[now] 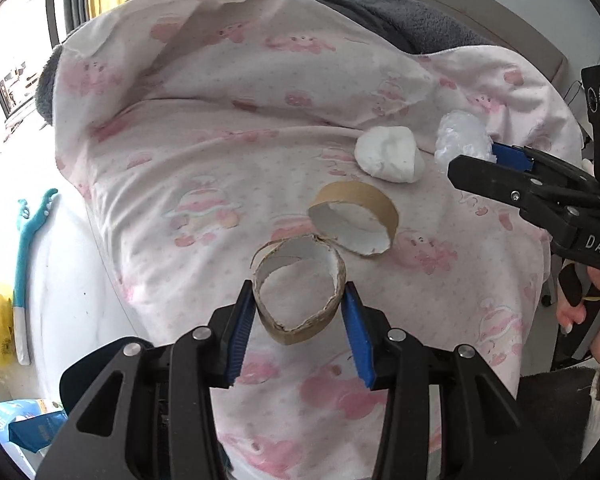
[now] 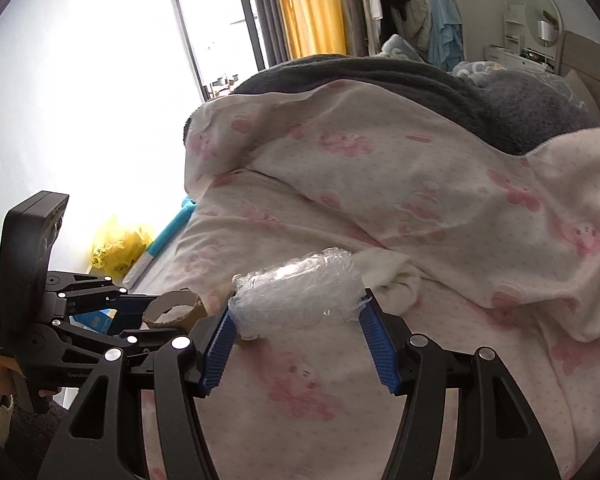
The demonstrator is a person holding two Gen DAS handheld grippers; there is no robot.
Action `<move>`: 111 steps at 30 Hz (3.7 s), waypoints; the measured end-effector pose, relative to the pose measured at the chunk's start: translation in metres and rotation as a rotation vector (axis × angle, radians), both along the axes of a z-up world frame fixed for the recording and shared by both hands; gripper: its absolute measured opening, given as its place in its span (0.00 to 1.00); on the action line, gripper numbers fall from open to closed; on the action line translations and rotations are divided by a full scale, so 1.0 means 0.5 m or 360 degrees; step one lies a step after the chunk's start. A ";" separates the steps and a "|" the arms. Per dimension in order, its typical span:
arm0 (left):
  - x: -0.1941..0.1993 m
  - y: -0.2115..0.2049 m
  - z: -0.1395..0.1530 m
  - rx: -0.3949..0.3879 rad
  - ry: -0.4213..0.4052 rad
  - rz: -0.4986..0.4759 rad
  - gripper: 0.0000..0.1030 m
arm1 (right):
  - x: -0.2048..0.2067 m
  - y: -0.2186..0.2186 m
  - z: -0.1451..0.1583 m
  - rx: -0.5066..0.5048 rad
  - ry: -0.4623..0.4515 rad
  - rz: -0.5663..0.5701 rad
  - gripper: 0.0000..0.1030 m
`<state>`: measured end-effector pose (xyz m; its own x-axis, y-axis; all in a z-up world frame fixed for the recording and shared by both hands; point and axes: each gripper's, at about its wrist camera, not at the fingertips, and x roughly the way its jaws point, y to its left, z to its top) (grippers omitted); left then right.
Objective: Collect trash
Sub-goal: 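Carry the tape core over the teal bin and open the left tool, then lower the bubble wrap into the teal bin and open the right tool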
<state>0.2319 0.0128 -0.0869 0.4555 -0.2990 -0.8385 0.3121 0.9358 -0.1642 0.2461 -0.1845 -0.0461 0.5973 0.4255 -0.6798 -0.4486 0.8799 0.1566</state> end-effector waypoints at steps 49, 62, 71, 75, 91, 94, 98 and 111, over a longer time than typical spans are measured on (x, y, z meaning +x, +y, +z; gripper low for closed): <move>-0.134 0.480 -0.287 0.0019 0.0441 0.0640 0.47 | -0.069 0.520 -0.064 -0.0006 0.0166 0.0509 0.59; -0.156 0.502 -0.327 0.0012 0.0590 0.0641 0.71 | -0.078 0.616 -0.134 -0.0114 0.0282 0.0613 0.59; -0.175 0.552 -0.265 0.0006 0.0413 0.0740 0.82 | -0.069 0.652 -0.208 -0.0207 0.0408 0.0618 0.59; -0.183 0.569 -0.230 0.0043 0.0294 0.0764 0.82 | -0.073 0.670 -0.245 -0.0259 0.0454 0.0620 0.59; -0.221 0.605 -0.070 0.0039 -0.0160 0.0800 0.84 | -0.082 0.714 -0.373 -0.0449 0.0654 0.0610 0.59; -0.226 0.606 -0.042 0.0029 -0.0226 0.0804 0.84 | -0.088 0.721 -0.393 -0.0493 0.0681 0.0625 0.59; -0.231 0.605 -0.010 0.0009 -0.0306 0.0815 0.85 | -0.100 0.729 -0.416 -0.0556 0.0711 0.0636 0.59; -0.219 0.573 0.077 0.0030 -0.0471 0.0841 0.87 | -0.128 0.730 -0.411 -0.0593 0.0685 0.0673 0.77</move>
<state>0.1224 0.2995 -0.0485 0.7528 0.0451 -0.6567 -0.1659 0.9784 -0.1230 0.1823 0.1805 -0.2518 0.0780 0.2550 -0.9638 -0.7294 0.6736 0.1192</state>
